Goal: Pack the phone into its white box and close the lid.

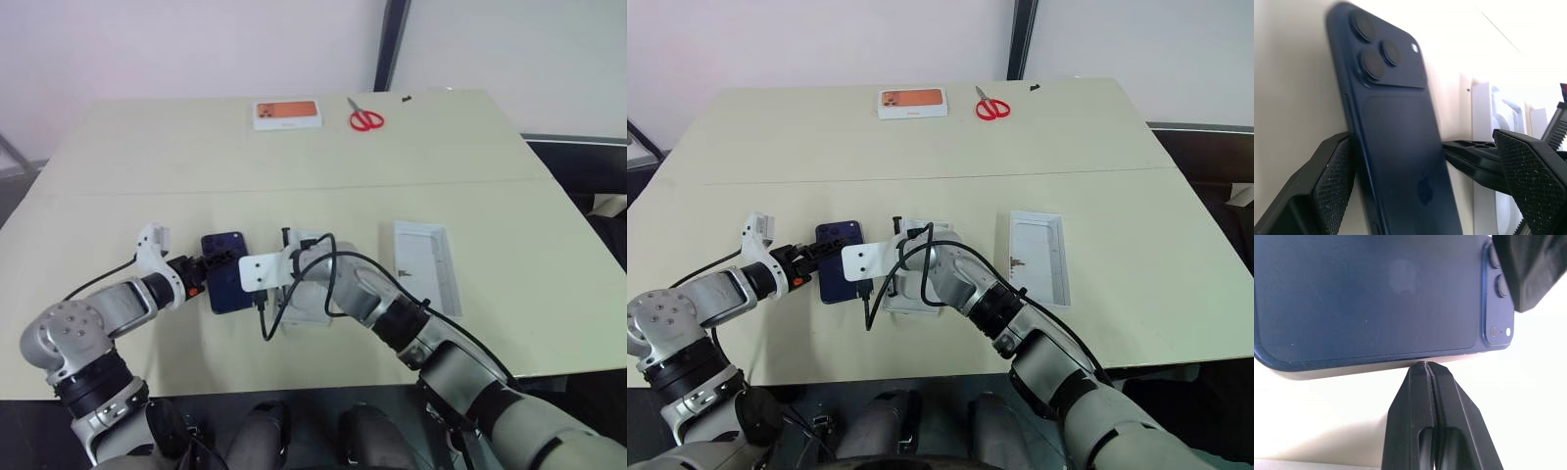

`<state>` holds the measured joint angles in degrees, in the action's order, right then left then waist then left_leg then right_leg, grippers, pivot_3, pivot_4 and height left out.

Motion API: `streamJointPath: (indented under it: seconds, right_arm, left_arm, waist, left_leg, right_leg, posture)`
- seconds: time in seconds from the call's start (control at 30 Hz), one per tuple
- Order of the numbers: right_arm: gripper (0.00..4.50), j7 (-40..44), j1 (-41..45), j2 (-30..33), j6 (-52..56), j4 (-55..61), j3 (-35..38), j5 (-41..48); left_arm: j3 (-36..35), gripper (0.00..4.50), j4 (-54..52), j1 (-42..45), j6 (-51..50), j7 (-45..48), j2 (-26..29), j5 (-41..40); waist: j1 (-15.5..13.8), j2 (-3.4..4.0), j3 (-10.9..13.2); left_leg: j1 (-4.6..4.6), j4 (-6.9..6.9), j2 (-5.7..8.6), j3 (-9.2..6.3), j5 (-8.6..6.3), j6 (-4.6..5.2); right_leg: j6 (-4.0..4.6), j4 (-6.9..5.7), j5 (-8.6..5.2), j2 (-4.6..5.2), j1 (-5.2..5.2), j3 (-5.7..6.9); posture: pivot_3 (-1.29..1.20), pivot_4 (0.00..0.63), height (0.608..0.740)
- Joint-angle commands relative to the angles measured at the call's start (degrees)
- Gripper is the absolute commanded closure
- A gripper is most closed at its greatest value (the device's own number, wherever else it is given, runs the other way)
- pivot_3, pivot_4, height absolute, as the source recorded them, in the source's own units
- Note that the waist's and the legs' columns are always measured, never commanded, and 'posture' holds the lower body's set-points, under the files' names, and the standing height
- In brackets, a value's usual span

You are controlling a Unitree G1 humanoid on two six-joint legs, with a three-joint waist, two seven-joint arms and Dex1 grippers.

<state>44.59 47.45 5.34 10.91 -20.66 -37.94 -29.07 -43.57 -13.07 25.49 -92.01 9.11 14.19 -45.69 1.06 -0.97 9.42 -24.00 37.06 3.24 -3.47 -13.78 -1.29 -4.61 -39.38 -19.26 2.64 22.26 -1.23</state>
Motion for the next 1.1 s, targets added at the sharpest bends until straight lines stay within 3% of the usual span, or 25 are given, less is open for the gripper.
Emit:
streamJointPath:
  seconds: [0.03, 0.13, 0.23, 0.57, 0.67, 0.77, 1.03, 1.1]
  right_arm:
    - [4.46, 0.55, -0.34, -0.39, -0.05, 1.54, -0.05, 0.32]
    - [4.46, 0.57, -0.4, -0.34, 0.06, 1.63, 0.05, 0.36]
    - [4.5, 0.83, -0.36, 0.16, 0.23, 2.25, 0.52, 0.47]
    - [4.5, 2.47, -0.21, 1.73, 2.82, 7.06, 2.22, 1.55]
    - [4.5, 2.46, -0.48, 1.86, 3.34, 7.65, 2.24, 1.6]
    - [4.5, 2.39, -0.24, 1.95, 4.07, 8.15, 2.83, 2.09]
    - [4.5, 3.13, 0.55, 3.07, 8.05, 12.43, 6.85, 4.64]
    - [4.5, 3.36, 0.47, 3.68, 8.96, 13.57, 7.59, 5.11]
  left_arm:
    - [-0.17, 0.0, -0.51, 0.41, -0.49, -0.3, 0.05, -1.73]
    - [-0.52, 0.0, -0.46, 0.32, -0.49, -0.73, -0.79, -2.51]
    - [-0.9, 0.76, -0.51, 0.23, -0.49, -1.36, -1.44, -3.15]
    - [-4.58, 0.76, 0.65, 1.18, -0.49, -4.51, -3.06, -7.52]
    - [-5.27, 1.94, 0.7, 1.21, -0.49, -6.08, -3.37, -8.92]
    - [-6.27, 3.4, 1.04, 1.54, -0.49, -7.92, -3.71, -10.6]
    - [-10.49, 3.4, 2.02, 2.44, -0.49, -13.39, -5.67, -16.15]
    - [-11.26, 3.95, 2.11, 2.53, -0.49, -14.81, -6.23, -17.52]
  waist:
    - [0.02, 0.0, 0.0]
    - [0.01, 0.0, 0.0]
    - [-0.05, 0.0, 0.0]
    - [-0.05, -0.02, 0.02]
    - [-0.05, -0.03, 0.02]
    - [-0.1, -0.04, 0.02]
    - [-0.11, -0.07, 0.04]
    - [-0.14, -0.07, 0.04]
  left_leg:
    - [0.0, 0.0, 0.0, 0.0, 0.0, 0.0]
    - [0.0, -0.01, 0.0, 0.0, 0.0, 0.0]
    - [0.0, 0.0, 0.0, 0.0, 0.0, 0.0]
    - [-0.03, 0.0, 0.0, 0.0, 0.0, 0.0]
    - [-0.03, 0.0, 0.0, 0.0, 0.0, 0.0]
    - [-0.03, 0.01, 0.0, 0.0, 0.0, 0.0]
    - [-0.05, 0.01, 0.0, 0.0, 0.0, 0.0]
    - [-0.05, 0.01, 0.0, 0.0, 0.0, 0.0]
  right_leg:
    - [0.0, 0.0, 0.0, 0.0, 0.0, 0.0]
    - [0.0, 0.0, 0.0, 0.0, 0.0, 0.0]
    - [0.0, 0.0, 0.0, 0.0, 0.0, 0.0]
    - [0.0, 0.0, 0.0, 0.0, 0.02, 0.0]
    - [0.0, 0.0, 0.0, 0.0, 0.02, 0.0]
    - [0.0, 0.0, 0.0, 0.0, 0.01, 0.0]
    - [0.0, 0.0, 0.0, 0.0, -0.01, 0.0]
    - [0.0, 0.0, 0.0, 0.0, 0.0, -0.01]
  posture:
    - [0.0, 0.15, 0.74]
    - [0.0, 0.15, 0.74]
    - [0.0, 0.15, 0.74]
    - [0.0, 0.15, 0.74]
    - [0.0, 0.15, 0.74]
    - [0.0, 0.15, 0.74]
    - [0.0, 0.15, 0.74]
    - [0.0, 0.15, 0.74]
